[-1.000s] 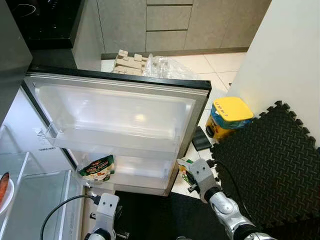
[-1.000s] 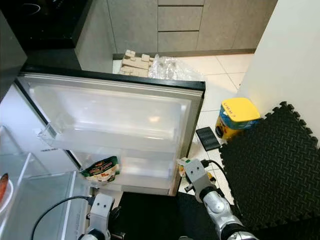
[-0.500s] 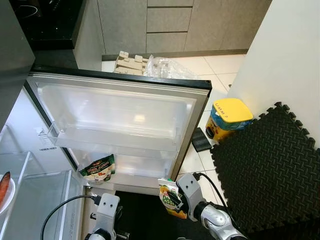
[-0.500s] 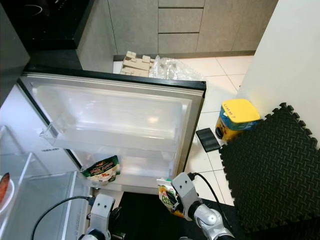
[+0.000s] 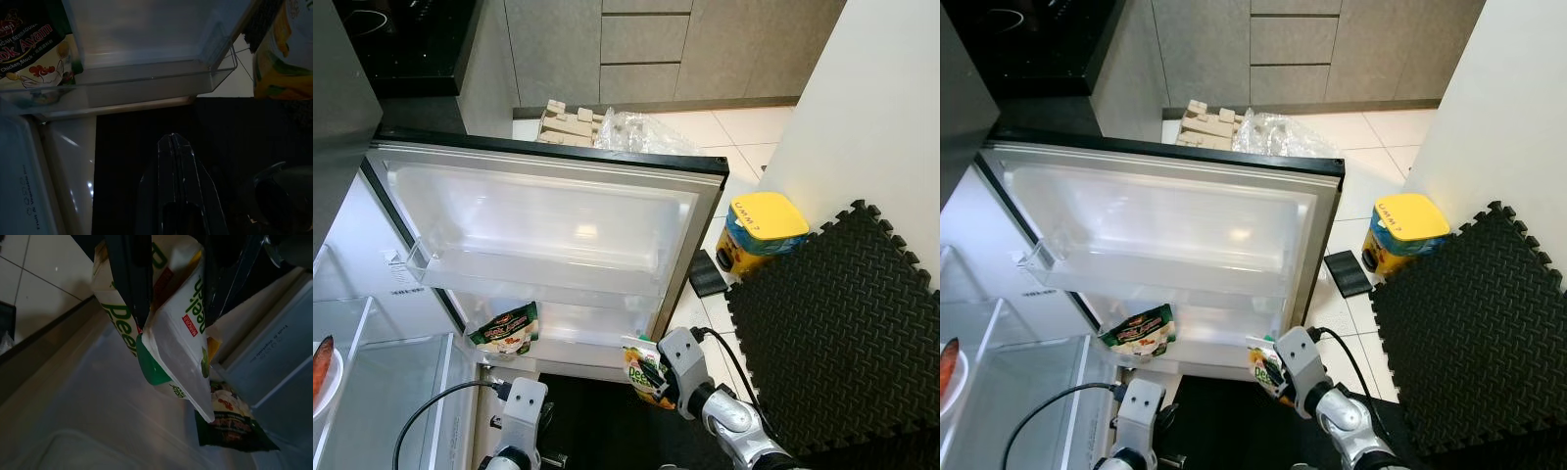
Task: Restocking fridge
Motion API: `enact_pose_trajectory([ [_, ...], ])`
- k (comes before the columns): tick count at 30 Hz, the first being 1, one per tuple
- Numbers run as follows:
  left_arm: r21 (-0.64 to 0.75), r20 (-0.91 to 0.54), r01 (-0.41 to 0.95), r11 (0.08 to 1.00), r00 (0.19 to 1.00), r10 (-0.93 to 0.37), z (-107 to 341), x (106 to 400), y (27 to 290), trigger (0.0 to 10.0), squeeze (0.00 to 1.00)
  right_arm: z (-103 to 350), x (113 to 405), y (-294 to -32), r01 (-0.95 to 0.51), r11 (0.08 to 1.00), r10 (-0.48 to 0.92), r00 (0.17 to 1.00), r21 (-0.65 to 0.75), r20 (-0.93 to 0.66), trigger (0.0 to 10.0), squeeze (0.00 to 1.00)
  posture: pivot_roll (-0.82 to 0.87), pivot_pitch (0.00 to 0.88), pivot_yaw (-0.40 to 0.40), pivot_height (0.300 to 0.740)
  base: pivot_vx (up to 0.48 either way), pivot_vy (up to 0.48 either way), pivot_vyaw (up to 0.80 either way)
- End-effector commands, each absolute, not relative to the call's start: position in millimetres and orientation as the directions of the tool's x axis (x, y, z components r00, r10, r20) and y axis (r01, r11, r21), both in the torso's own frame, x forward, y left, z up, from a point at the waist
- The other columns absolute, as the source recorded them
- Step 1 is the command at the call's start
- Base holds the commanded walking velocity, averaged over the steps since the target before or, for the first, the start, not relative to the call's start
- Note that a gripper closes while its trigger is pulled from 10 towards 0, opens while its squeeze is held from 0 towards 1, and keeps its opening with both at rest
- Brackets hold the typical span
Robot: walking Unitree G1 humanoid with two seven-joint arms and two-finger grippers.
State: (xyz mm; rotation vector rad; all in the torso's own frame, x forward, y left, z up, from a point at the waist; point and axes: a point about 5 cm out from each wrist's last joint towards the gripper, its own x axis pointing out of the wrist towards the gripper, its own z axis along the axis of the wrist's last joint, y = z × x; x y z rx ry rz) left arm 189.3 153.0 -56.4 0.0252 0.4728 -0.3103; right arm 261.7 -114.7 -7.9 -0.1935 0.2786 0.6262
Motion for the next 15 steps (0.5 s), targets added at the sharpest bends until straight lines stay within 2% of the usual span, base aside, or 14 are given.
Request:
enact_pose_trajectory([
  [1, -0.049, -0.462, 0.303, 0.952, 0.838, -0.29, -58.3, 185.8, 154.4, 10.0, 0.0, -1.8, 266.5, -113.5, -0.589, 0.803, 0.549, 0.79, -0.091, -0.274, 10.0, 0.0, -0.11, 0.13, -0.043, 0.705, 0.0, 0.0, 0.0],
  [15, -0.047, -0.452, 0.313, 0.948, 0.84, -0.3, -57.2, 185.7, 153.8, 10.0, 0.0, 5.8, 270.2, -104.5, -0.603, 0.793, 0.578, 0.788, -0.079, -0.215, 10.0, 0.0, -0.1, 0.132, -0.042, 0.685, 0.0, 0.0, 0.0],
])
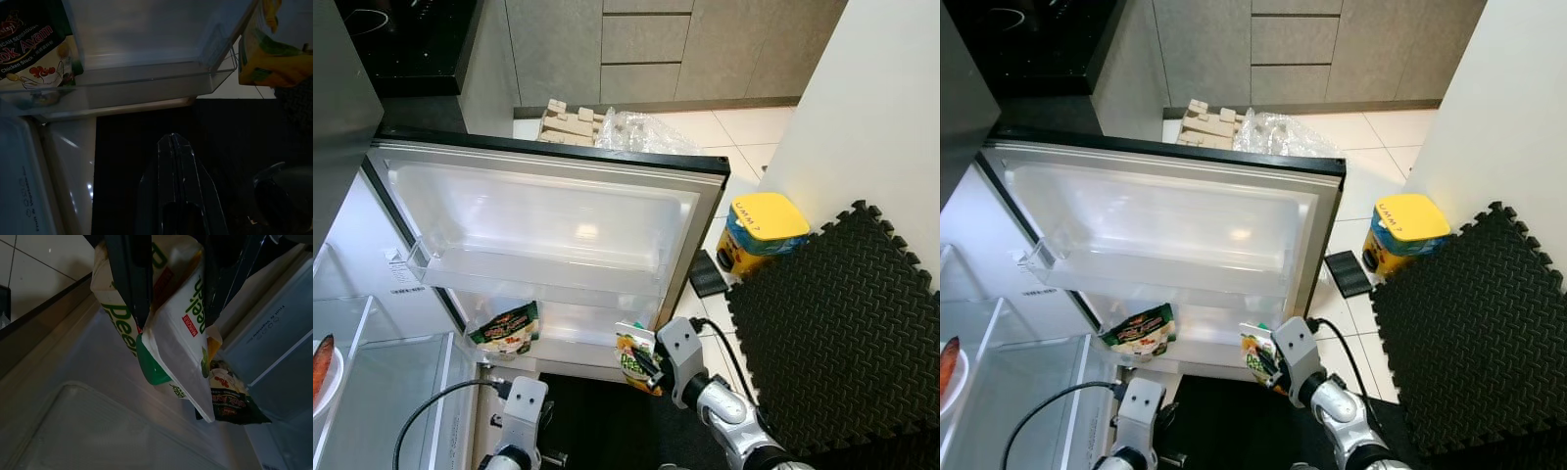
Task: Restocking fridge
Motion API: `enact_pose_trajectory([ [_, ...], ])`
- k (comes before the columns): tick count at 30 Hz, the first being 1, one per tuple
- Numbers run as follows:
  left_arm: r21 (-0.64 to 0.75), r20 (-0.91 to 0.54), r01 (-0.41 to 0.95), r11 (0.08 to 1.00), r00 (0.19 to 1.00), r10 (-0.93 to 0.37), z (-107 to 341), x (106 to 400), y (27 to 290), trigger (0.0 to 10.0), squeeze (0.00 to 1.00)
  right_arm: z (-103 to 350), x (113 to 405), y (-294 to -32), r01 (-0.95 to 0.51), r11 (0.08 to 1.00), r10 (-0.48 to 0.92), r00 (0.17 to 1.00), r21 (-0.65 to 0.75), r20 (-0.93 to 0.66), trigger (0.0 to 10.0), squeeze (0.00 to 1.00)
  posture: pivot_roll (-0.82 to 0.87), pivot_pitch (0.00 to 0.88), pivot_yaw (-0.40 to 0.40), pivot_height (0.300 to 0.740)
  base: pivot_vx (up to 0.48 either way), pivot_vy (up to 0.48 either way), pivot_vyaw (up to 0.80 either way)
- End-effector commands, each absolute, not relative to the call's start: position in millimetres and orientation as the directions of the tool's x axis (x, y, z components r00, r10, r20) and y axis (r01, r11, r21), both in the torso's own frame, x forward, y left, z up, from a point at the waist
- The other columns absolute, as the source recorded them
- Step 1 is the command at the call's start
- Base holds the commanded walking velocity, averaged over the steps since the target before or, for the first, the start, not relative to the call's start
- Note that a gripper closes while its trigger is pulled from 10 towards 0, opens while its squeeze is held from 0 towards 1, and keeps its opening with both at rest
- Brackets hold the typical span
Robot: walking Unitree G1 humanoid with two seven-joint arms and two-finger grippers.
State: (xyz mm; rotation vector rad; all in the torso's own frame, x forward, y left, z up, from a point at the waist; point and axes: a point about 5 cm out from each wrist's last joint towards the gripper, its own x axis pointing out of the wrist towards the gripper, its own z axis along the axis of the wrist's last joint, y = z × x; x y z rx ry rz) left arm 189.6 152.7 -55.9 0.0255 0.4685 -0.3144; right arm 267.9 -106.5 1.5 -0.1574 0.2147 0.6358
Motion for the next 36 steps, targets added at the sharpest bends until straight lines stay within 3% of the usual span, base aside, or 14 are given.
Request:
enact_pose_trajectory([
  [1, -0.048, -0.45, 0.316, 0.948, 0.84, -0.303, -57, 186, 154, 10.0, 0.0, 7, 271, -104, -0.606, 0.792, 0.582, 0.787, -0.078, -0.205, 10.0, 0.0, -0.1, 0.132, -0.042, 0.685, 0.0, 0.0, 0.0],
  [6, -0.044, -0.445, 0.323, 0.945, 0.841, -0.308, -55, 189, 155, 10.0, 0.0, 9, 273, -101, -0.612, 0.786, 0.588, 0.783, -0.087, -0.2, 10.0, 0.0, -0.1, 0.129, -0.039, 0.666, 0.0, 0.0, 0.0],
  [31, -0.03, -0.435, 0.329, 0.944, 0.846, -0.308, -54, 188, 158, 10.0, 0.0, 21, 281, -87, -0.637, 0.764, 0.623, 0.769, -0.097, -0.145, 10.0, 0.0, -0.07, 0.117, -0.053, 0.651, 0.0, 0.0, 0.0],
  [36, -0.021, -0.425, 0.335, 0.942, 0.85, -0.312, -52, 190, 160, 10.0, 0.0, 31, 286, -82, -0.648, 0.755, 0.644, 0.761, -0.097, -0.077, 10.0, 0.0, -0.06, 0.115, -0.053, 0.641, 0.0, 0.0, 0.0],
])
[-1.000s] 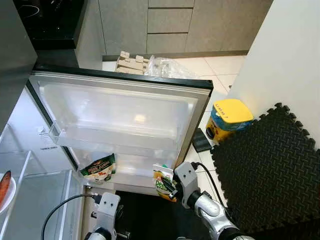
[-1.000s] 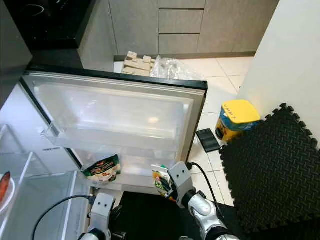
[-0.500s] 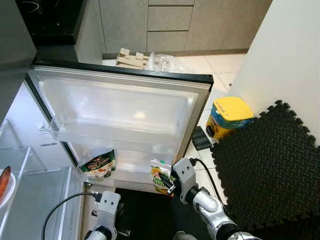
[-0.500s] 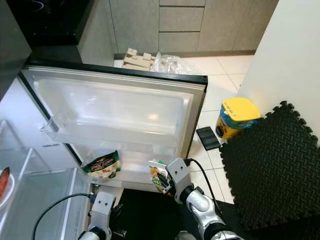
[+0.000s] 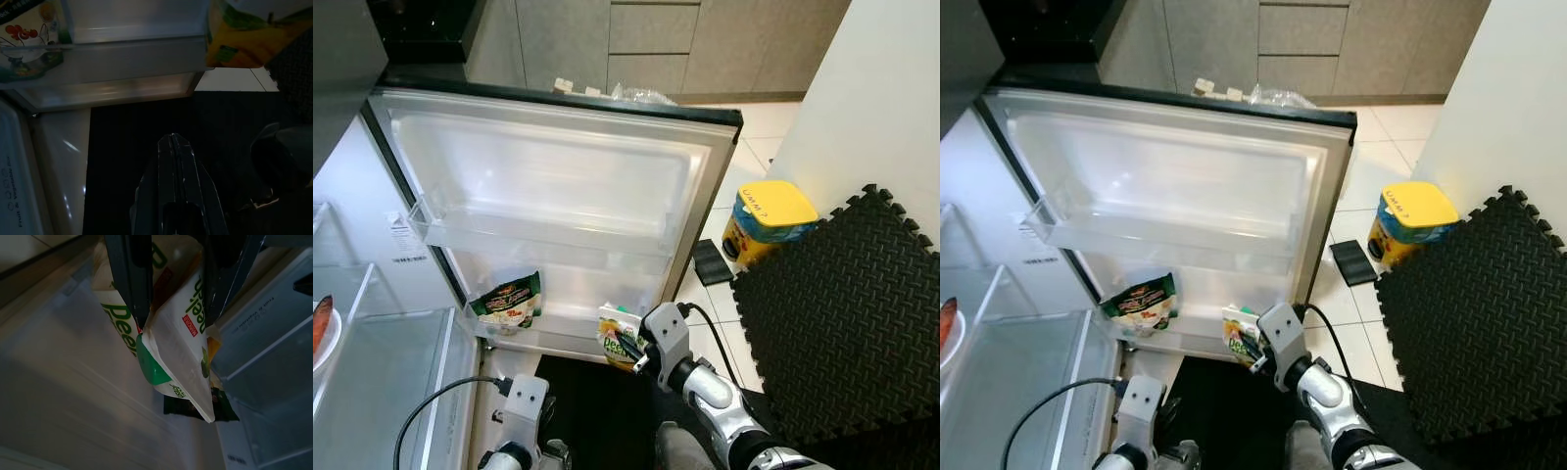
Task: Restocking fridge
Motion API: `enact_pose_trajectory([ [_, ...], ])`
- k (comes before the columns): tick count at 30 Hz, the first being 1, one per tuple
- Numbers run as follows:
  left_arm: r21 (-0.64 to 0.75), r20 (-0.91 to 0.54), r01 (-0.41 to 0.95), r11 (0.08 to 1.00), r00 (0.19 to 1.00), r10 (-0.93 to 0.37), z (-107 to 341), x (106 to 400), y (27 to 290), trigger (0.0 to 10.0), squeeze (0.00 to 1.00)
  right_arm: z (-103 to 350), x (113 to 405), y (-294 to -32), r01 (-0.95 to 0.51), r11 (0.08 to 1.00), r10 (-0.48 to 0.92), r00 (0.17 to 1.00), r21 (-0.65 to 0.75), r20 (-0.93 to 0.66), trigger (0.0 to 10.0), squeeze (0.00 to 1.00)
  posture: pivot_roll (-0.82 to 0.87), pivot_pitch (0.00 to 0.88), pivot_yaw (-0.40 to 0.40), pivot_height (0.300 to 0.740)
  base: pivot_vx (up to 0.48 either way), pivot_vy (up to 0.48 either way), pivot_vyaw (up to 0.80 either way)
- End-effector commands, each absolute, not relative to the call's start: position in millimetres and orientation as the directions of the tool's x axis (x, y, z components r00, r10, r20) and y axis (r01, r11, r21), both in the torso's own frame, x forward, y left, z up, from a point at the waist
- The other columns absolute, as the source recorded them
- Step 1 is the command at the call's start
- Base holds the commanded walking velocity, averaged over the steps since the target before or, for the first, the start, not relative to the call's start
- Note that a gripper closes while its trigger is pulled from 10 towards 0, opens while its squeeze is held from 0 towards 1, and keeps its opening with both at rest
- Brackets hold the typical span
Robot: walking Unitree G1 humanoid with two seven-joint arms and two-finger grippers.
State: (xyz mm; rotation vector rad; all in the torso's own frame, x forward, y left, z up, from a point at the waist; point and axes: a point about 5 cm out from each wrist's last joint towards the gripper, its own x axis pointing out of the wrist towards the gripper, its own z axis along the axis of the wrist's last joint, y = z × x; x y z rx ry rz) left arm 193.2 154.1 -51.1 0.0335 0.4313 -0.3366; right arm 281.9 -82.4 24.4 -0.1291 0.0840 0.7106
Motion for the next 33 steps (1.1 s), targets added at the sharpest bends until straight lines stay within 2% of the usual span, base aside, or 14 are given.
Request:
enact_pose_trajectory([
  [1, -0.02, -0.424, 0.336, 0.942, 0.85, -0.312, -52, 190, 160, 10.0, 0.0, 32, 286, -82, -0.65, 0.753, 0.647, 0.76, -0.098, -0.07, 10.0, 0.0, -0.06, 0.115, -0.053, 0.636, 0.0, 0.0, 0.0],
  [12, -0.009, -0.409, 0.349, 0.937, 0.854, -0.322, -49, 192, 162, 10.0, 0.0, 46, 295, -75, -0.647, 0.754, 0.65, 0.76, -0.115, -0.011, 10.0, 0.0, -0.06, 0.121, -0.047, 0.631, 0.0, 0.0, 0.0],
  [17, 0.002, -0.385, 0.371, 0.929, 0.857, -0.341, -45, 196, 161, 10.0, 0.0, 65, 305, -68, -0.651, 0.751, 0.66, 0.747, -0.114, 0.084, 10.0, 0.0, -0.05, 0.126, -0.044, 0.631, 0.0, 0.0, 0.0],
  [22, 0.003, -0.384, 0.372, 0.928, 0.857, -0.342, -45, 196, 161, 10.0, 0.0, 66, 305, -68, -0.651, 0.751, 0.66, 0.746, -0.115, 0.088, 10.0, 0.0, -0.05, 0.126, -0.044, 0.631, 0.0, 0.0, 0.0],
  [25, 0.014, -0.365, 0.386, 0.922, 0.861, -0.354, -41, 199, 162, 10.0, 0.0, 86, 315, -62, -0.673, 0.735, 0.676, 0.715, -0.088, 0.176, 10.0, 0.0, -0.05, 0.135, -0.045, 0.631, 0.0, 0.0, 0.0],
  [33, 0.026, -0.352, 0.39, 0.921, 0.866, -0.356, -38, 201, 165, 10.0, 0.0, 93, 322, -63, -0.681, 0.727, 0.685, 0.707, -0.093, 0.179, 10.0, 0.0, -0.04, 0.156, -0.051, 0.631, 0.0, 0.0, 0.0],
])
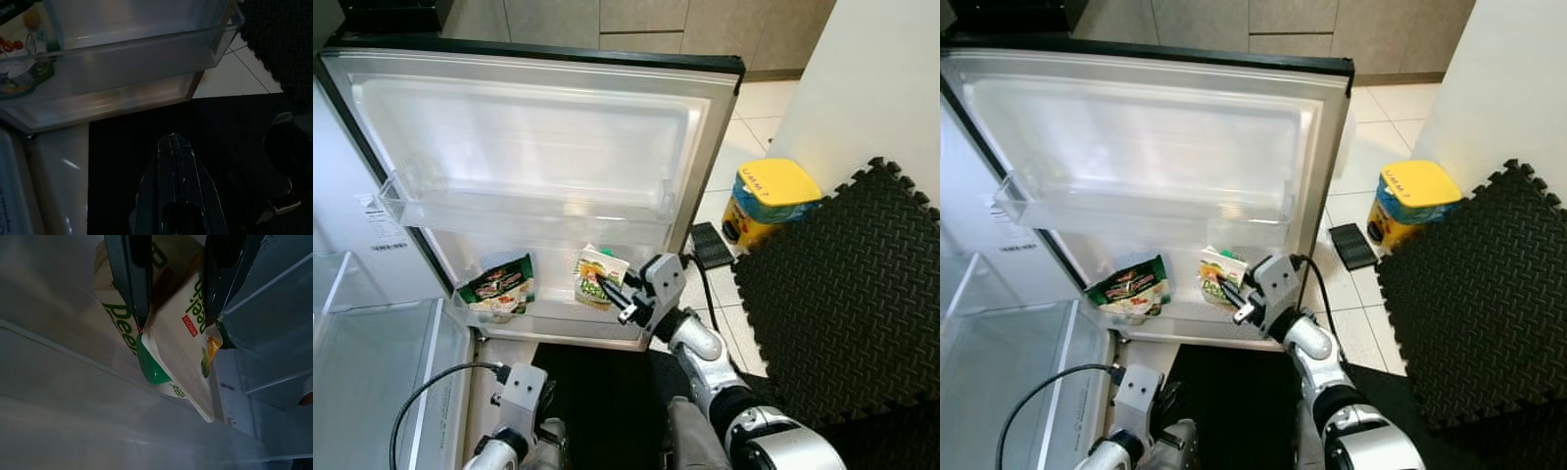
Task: Restocking fridge
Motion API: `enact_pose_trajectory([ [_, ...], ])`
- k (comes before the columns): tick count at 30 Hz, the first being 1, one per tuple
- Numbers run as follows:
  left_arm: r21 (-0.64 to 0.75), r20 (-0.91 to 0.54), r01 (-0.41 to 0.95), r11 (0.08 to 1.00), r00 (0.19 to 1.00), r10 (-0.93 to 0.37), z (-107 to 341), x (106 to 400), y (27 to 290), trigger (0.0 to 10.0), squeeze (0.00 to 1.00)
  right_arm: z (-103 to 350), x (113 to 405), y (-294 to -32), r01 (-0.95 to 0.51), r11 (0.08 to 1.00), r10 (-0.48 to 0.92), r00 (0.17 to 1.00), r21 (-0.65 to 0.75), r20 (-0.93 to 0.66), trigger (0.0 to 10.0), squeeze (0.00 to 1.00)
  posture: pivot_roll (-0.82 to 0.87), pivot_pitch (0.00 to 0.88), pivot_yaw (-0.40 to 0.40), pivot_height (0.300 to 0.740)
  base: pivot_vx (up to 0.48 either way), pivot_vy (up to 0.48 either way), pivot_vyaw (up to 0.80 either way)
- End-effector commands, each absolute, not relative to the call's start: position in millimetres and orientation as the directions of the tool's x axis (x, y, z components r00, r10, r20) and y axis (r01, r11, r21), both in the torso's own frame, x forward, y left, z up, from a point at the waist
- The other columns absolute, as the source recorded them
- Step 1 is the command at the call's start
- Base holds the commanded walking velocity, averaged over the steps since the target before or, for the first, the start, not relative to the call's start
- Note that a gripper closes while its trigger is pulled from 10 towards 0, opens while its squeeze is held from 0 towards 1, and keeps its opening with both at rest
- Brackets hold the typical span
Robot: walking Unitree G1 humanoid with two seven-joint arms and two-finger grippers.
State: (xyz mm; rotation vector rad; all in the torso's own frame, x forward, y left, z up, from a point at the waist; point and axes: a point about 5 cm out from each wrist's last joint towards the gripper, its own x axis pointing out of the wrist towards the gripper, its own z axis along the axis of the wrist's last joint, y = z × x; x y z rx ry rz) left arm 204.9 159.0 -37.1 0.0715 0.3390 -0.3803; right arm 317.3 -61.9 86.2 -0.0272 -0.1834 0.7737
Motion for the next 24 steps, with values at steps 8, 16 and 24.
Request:
enact_pose_trajectory([
  [8, 0.042, -0.284, 0.417, 0.908, 0.877, -0.389, -27, 209, 164, 10.0, 0.0, 94, 325, -65, -0.689, 0.714, 0.699, 0.698, -0.121, 0.156, 10.0, 0.0, -0.02, 0.211, -0.052, 0.631, 0.0, 0.0, 0.0],
  [16, 0.065, -0.221, 0.494, 0.867, 0.854, -0.47, -14, 211, 160, 10.0, 0.0, 95, 326, -59, -0.706, 0.69, 0.723, 0.678, -0.159, 0.131, 10.0, 0.0, 0.01, 0.252, -0.051, 0.631, 0.0, 0.0, 0.0],
  [24, 0.074, -0.193, 0.505, 0.86, 0.854, -0.484, -7, 210, 159, 10.0, 0.0, 89, 319, -54, -0.709, 0.673, 0.736, 0.669, -0.21, 0.103, 10.0, 0.0, 0.03, 0.273, -0.047, 0.631, 0.0, 0.0, 0.0],
])
